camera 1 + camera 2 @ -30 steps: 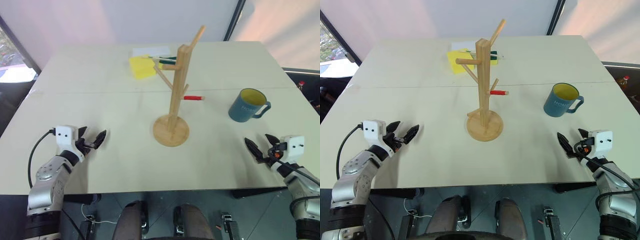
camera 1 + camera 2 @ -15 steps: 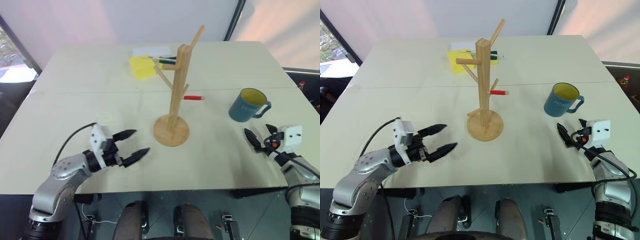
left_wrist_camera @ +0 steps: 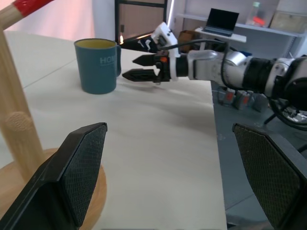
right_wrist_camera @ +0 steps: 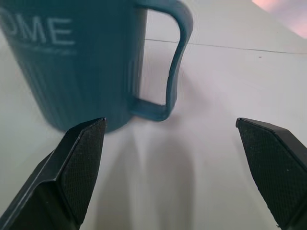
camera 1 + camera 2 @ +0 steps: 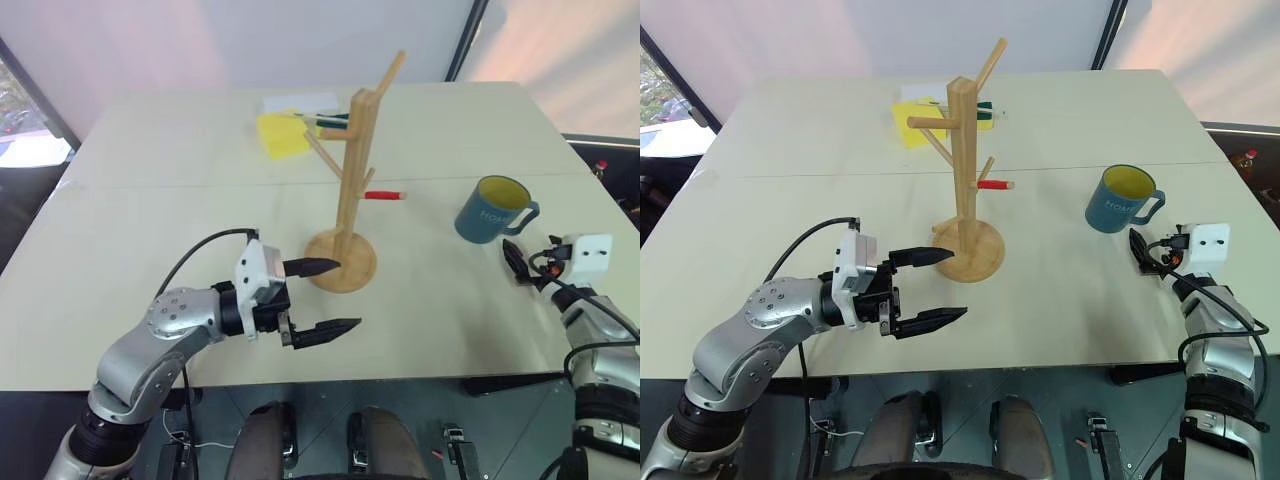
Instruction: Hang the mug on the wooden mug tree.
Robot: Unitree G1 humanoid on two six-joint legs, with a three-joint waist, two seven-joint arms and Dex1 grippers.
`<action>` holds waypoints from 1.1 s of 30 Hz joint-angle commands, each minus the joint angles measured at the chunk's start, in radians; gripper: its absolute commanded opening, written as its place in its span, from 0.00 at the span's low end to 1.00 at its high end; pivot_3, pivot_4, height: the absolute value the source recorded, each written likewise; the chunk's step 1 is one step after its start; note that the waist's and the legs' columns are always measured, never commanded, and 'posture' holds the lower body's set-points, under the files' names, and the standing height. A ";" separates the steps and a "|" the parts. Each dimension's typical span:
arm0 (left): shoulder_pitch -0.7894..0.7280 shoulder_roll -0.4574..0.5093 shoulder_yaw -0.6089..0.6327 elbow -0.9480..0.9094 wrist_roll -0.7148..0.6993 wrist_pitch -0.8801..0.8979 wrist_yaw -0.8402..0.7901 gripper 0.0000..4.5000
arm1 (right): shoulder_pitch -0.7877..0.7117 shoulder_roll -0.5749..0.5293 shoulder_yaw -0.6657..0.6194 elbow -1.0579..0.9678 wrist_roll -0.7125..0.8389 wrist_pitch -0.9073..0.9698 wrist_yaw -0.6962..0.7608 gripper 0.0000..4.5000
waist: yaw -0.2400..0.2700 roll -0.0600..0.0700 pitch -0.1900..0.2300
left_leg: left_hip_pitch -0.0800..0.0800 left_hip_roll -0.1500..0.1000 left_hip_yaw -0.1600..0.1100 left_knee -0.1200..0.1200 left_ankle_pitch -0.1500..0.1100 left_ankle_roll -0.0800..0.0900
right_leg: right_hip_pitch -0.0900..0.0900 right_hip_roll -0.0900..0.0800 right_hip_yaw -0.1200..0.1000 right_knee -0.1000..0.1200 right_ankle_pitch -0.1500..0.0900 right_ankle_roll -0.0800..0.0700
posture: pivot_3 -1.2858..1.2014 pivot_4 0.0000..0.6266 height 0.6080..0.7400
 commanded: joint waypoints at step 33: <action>-0.008 -0.012 -0.013 -0.036 0.016 -0.010 0.019 1.00 | -0.261 -0.051 0.036 0.367 -0.029 -0.181 0.079 0.01 | 0.000 0.000 0.000 | 0.000 0.000 0.000 0.001 0.001 -0.001 | 0.002 0.000 0.000 0.000 0.000 0.000 | 0.52 0.24 0.93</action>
